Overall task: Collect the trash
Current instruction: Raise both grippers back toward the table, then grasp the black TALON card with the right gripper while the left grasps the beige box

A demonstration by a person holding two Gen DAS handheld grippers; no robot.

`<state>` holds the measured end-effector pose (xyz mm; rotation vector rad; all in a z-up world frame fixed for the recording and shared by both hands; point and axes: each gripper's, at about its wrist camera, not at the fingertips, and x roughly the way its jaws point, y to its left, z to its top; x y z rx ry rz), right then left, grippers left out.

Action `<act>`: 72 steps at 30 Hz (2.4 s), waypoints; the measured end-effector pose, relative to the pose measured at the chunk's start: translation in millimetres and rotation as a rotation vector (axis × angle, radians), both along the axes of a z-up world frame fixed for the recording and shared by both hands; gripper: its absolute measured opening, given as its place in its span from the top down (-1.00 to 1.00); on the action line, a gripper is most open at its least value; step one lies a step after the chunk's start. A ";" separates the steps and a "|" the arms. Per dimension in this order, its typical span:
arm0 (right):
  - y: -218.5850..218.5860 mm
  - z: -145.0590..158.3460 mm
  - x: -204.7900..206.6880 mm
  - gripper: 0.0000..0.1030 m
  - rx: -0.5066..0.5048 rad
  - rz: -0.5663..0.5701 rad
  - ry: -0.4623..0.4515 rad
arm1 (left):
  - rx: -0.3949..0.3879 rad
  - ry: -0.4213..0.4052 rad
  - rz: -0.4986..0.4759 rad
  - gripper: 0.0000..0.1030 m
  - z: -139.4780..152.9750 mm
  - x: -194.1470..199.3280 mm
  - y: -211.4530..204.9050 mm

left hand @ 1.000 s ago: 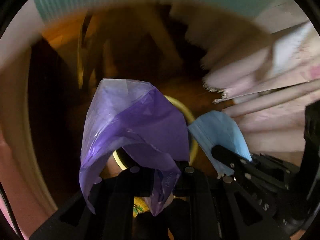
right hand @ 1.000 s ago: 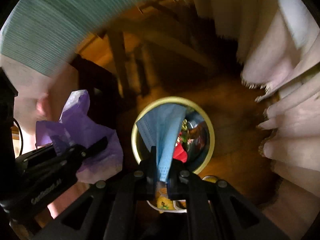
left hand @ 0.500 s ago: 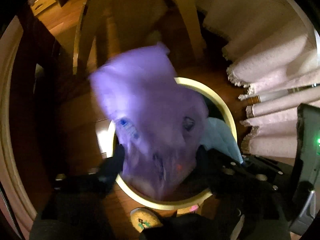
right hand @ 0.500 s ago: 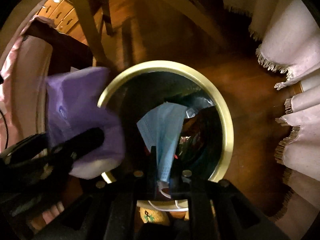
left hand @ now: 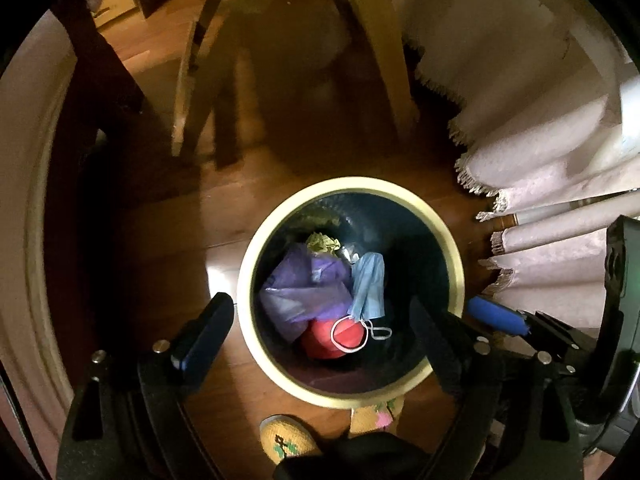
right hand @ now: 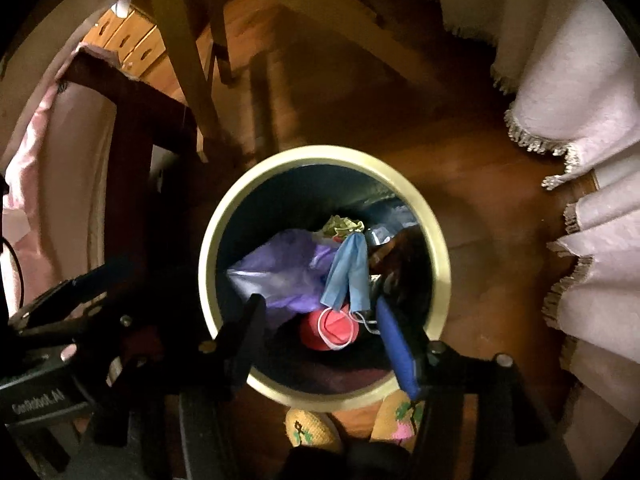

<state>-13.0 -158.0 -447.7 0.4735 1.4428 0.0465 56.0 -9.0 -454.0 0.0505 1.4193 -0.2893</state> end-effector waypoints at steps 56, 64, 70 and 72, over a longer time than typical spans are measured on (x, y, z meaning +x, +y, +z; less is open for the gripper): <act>4.0 557.8 106.2 -0.38 -0.103 0.292 -0.663 | 0.057 -0.530 0.181 -0.73 552.9 42.2 35.5; 11.6 529.2 157.3 -0.57 -0.143 0.360 -0.632 | 0.070 -0.478 0.152 -0.84 524.2 97.5 38.9; 27.2 488.1 216.0 -0.62 -0.217 0.444 -0.583 | 0.051 -0.417 0.103 -0.96 487.0 170.5 45.4; 32.5 471.1 239.4 -0.62 -0.231 0.469 -0.555 | 0.045 -0.376 0.079 -0.96 470.4 202.1 47.0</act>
